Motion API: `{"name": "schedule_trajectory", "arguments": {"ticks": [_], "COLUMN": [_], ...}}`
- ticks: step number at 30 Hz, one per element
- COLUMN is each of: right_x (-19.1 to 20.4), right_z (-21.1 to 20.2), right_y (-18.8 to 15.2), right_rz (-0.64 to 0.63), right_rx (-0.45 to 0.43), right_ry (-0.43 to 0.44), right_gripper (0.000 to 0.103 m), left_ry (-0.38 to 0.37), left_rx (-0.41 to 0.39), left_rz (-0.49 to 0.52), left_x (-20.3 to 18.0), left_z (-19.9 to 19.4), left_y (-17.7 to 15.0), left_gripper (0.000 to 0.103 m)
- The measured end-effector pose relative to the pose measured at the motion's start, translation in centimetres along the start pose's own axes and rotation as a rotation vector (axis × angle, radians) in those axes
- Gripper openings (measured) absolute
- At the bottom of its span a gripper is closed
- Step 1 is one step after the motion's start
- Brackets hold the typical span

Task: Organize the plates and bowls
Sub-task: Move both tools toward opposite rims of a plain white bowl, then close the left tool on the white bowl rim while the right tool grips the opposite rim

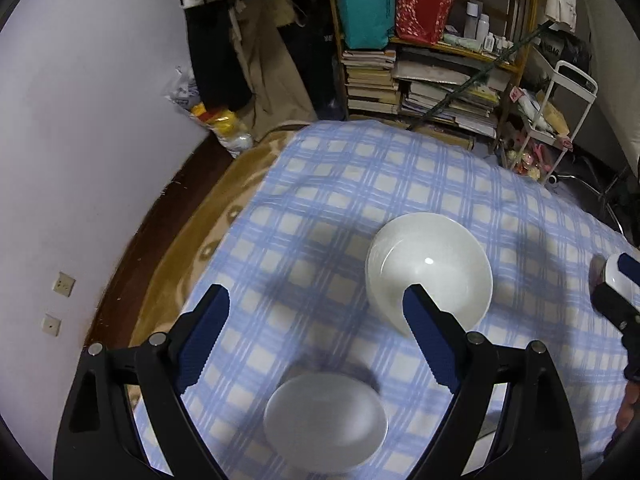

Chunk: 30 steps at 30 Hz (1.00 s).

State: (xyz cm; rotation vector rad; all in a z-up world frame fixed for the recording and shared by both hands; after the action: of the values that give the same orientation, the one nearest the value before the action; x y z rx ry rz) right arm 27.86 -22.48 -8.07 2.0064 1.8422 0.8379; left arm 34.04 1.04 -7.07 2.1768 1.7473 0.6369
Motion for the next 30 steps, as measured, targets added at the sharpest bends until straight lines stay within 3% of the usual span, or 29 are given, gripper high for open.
{"name": "schedule_trajectory", "arguments": {"ticks": [6,14,17,20,22,24,26,30], "right_x": [0.5,1.9,2.3,2.4,2.5,2.9,3.2,3.2], "right_z": [4.2,8.2,9.8,11.1,11.9,12.8,13.6,14.9], "right_y": [0.2,0.3,0.2,-0.2,-0.5,-0.9,-1.3,-2.1], "right_rz": [0.007,-0.009,0.008,0.069,0.103,0.108,0.111,0.156], "right_rx": [0.045,0.097,0.137,0.165,0.184,0.205,0.226,0.288], "right_ry": [0.032,0.040,0.056,0.140,0.159,0.168,0.163,0.195], "right_gripper": [0.103,0.100,0.092,0.085,0.077,0.072,0.062,0.028], "left_ry": [-0.037,-0.013,0.005,-0.009,-0.036,-0.069,-0.091,-0.125], "left_rx": [0.067,0.136,0.119,0.128,0.148,0.163,0.173,0.215], "left_rz": [-0.016,-0.053,-0.044,0.000,0.020,0.028,0.022,-0.003], "left_x": [-0.6,-0.9,-0.8,-1.1,-1.5,-1.9,-2.2,-2.8], "left_z": [4.3,8.3,8.7,9.3,9.8,10.2,10.4,11.4], "left_y": [0.7,0.1,0.0,-0.3,-0.7,-0.9,-1.1,-1.1], "left_gripper": [0.088,0.087,0.085,0.071,0.056,0.048,0.042,0.027]}}
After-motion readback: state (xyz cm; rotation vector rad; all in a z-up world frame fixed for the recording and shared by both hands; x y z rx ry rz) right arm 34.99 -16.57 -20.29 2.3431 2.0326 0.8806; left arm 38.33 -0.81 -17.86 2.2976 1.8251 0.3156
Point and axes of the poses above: each gripper's, at about its wrist camera, not at the fingertips, and z roughly the way its jaws point, x to its left, y to its top, the point moved 3 cm from there along z, roughly the way its jaws point, and after that the axes turned 4 degrees about z, right-handed, at the moved point
